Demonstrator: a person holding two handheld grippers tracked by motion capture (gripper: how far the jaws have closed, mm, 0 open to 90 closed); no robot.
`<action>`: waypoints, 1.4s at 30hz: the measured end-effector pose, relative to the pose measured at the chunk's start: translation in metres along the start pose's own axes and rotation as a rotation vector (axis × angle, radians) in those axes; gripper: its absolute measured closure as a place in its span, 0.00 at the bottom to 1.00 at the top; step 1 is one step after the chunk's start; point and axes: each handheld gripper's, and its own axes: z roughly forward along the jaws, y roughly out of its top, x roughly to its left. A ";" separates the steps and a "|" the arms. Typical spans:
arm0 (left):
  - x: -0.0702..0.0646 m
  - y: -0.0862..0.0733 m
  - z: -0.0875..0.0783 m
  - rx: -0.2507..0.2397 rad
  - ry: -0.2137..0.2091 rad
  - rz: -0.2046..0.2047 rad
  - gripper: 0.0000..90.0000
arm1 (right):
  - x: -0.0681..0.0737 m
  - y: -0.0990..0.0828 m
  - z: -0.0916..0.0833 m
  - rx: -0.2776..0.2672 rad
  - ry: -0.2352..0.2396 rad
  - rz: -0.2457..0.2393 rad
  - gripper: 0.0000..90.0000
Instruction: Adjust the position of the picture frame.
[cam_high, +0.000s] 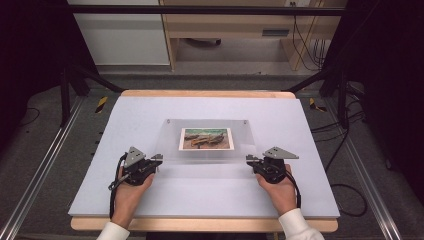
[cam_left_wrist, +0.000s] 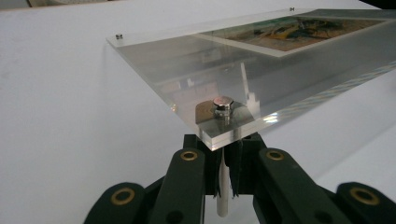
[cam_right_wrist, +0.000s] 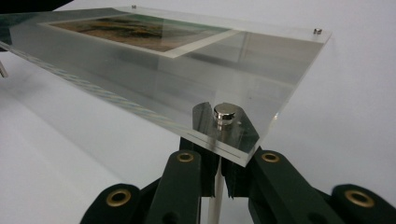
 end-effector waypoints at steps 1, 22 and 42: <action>0.000 -0.001 0.000 0.003 0.000 0.001 0.93 | 0.000 -0.001 0.000 0.003 0.001 0.003 0.94; -0.001 -0.008 0.004 0.048 0.005 0.003 0.93 | 0.000 -0.007 0.004 0.066 -0.001 -0.010 0.94; -0.001 -0.010 0.005 0.063 0.005 0.018 0.93 | 0.001 -0.010 0.005 0.084 -0.003 -0.009 0.94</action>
